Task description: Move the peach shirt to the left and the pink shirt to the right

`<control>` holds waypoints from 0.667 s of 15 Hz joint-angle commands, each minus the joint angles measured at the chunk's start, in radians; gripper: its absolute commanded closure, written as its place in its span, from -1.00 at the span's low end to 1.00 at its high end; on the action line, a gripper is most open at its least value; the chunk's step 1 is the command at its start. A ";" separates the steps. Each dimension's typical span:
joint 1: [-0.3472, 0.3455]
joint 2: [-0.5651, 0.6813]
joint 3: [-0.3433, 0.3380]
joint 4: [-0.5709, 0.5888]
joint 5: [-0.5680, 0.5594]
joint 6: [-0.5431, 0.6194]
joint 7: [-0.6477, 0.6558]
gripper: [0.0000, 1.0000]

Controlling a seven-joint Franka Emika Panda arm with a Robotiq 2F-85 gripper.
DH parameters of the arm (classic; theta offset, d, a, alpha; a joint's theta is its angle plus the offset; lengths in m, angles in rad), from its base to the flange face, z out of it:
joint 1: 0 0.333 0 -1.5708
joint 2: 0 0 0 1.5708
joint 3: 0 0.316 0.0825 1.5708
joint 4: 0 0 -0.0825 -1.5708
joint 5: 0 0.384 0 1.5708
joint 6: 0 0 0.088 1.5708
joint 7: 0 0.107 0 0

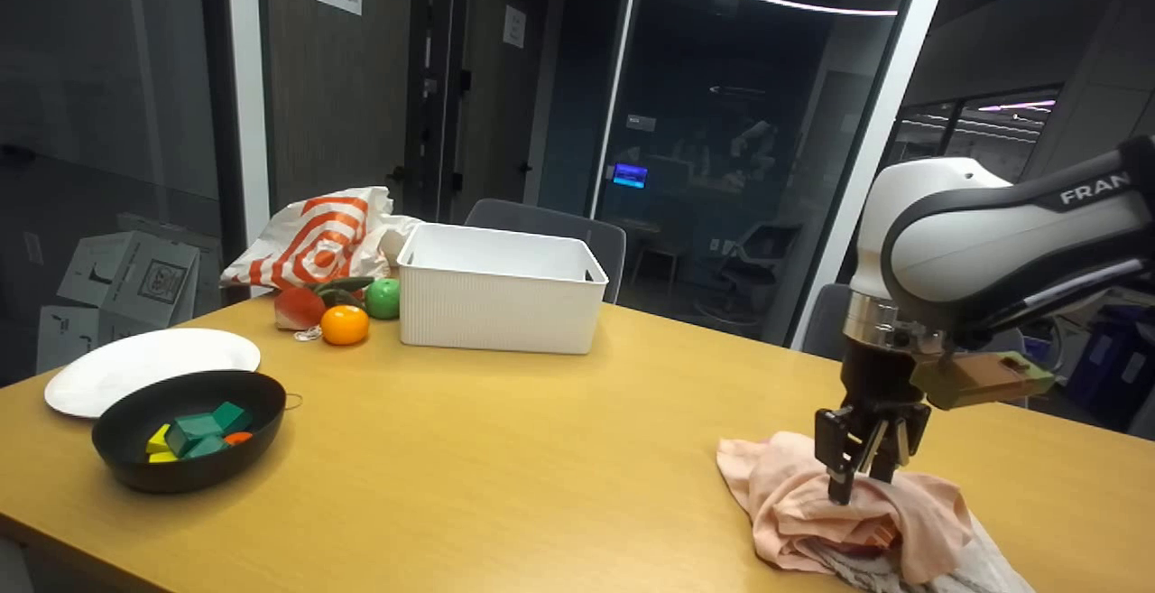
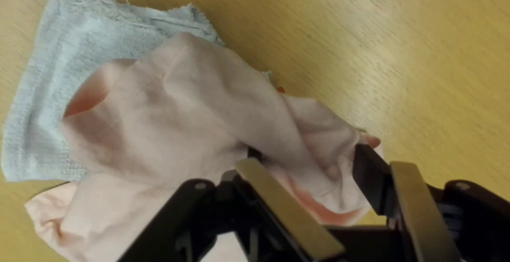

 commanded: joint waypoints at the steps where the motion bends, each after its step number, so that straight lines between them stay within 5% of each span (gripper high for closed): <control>1: 0.023 0.009 0.002 0.019 -0.013 -0.025 0.010 -0.89; 3: 0.031 0.024 0.004 0.019 -0.027 0.008 0.034 -1.00; 5: 0.038 0.034 0.004 0.020 -0.040 0.035 0.052 -0.42; 7: 0.044 0.037 0.002 0.018 -0.062 0.057 0.073 -0.30; 10: 0.051 0.030 -0.002 0.011 -0.143 0.085 0.122 0.19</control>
